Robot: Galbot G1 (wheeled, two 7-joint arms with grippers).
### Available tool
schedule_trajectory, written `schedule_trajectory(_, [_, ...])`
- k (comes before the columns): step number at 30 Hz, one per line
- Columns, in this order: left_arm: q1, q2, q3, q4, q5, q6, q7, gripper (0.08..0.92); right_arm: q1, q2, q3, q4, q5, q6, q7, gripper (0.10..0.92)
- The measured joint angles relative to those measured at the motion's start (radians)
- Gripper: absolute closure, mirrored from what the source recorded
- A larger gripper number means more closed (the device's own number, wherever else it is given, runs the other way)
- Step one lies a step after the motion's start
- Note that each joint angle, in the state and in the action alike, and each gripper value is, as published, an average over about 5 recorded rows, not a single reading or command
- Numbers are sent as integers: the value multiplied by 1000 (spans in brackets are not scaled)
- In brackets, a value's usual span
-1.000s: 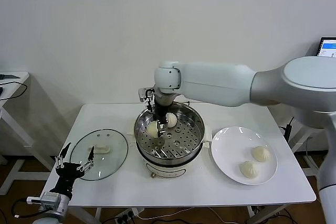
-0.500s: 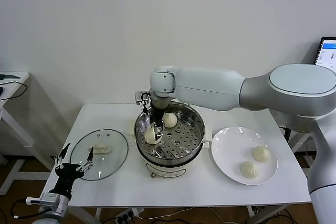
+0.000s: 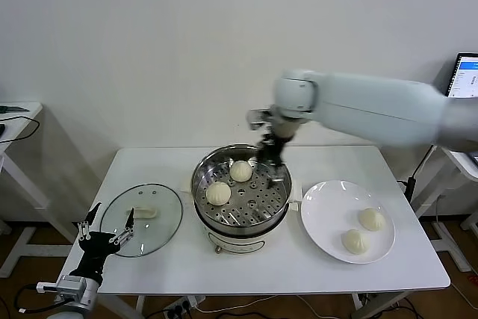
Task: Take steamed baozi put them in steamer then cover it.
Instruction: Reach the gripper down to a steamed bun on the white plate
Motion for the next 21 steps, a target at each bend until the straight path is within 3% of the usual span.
schedule_trajectory(10, [3,-4,7,-5,7,0,-5,177,-145,-287,89,44,-225,83,-77,203])
schedule_trajectory(21, [-1,-5,11,6,9,-1,-5,177,-432,-395,301,8,-419,117,-96,203])
